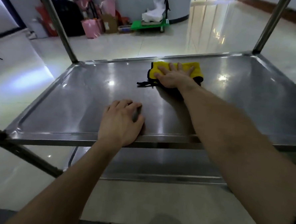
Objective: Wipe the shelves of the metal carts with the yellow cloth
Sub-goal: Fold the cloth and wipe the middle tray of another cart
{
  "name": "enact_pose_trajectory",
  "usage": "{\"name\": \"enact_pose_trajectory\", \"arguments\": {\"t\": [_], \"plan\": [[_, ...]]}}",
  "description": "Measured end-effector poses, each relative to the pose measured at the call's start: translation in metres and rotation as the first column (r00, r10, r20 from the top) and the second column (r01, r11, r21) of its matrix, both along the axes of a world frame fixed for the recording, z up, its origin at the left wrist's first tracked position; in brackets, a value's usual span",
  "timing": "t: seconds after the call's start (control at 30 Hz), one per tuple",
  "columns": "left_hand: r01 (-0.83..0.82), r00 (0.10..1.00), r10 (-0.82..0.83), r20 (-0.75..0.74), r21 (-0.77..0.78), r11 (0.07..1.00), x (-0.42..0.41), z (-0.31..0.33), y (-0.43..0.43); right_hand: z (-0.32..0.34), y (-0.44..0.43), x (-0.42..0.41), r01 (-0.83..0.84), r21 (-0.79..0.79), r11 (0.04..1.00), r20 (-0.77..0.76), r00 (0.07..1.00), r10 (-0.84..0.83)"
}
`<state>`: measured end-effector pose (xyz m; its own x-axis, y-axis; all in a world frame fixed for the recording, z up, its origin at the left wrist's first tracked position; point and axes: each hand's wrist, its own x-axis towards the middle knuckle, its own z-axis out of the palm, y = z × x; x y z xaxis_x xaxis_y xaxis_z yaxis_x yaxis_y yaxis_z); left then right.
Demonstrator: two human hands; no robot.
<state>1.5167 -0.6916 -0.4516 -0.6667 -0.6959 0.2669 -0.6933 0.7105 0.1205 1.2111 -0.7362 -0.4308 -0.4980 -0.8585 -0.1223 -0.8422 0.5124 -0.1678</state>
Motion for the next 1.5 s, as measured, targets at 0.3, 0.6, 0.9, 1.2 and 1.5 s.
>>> {"name": "enact_pose_trajectory", "arguments": {"t": [0.3, 0.6, 0.9, 1.2, 1.5], "plan": [[-0.009, 0.998, 0.016, -0.06, 0.118, 0.993, 0.009, 0.015, 0.007, -0.012, 0.12, 0.113, -0.196, -0.013, 0.981, -0.029, 0.98, 0.195], [-0.043, 0.994, 0.026, 0.102, 0.17, 0.985, 0.001, 0.038, 0.013, -0.013, 0.274, 0.057, -0.025, 0.01, 1.0, 0.025, 0.999, 0.025], [0.165, 0.984, -0.169, 0.052, 0.085, 0.983, -0.099, 0.026, 0.089, -0.012, 0.292, 0.044, 0.038, -0.048, 0.998, 0.022, 0.999, -0.037], [0.187, 0.979, -0.189, 0.077, 0.038, 0.982, -0.102, 0.003, 0.075, -0.017, 0.325, -0.076, 0.18, -0.011, 0.984, 0.03, 0.983, -0.18], [0.196, 0.979, -0.197, 0.057, 0.028, 0.98, -0.102, -0.004, 0.073, -0.006, 0.194, -0.168, 0.279, -0.022, 0.96, -0.005, 0.96, -0.279]]}}
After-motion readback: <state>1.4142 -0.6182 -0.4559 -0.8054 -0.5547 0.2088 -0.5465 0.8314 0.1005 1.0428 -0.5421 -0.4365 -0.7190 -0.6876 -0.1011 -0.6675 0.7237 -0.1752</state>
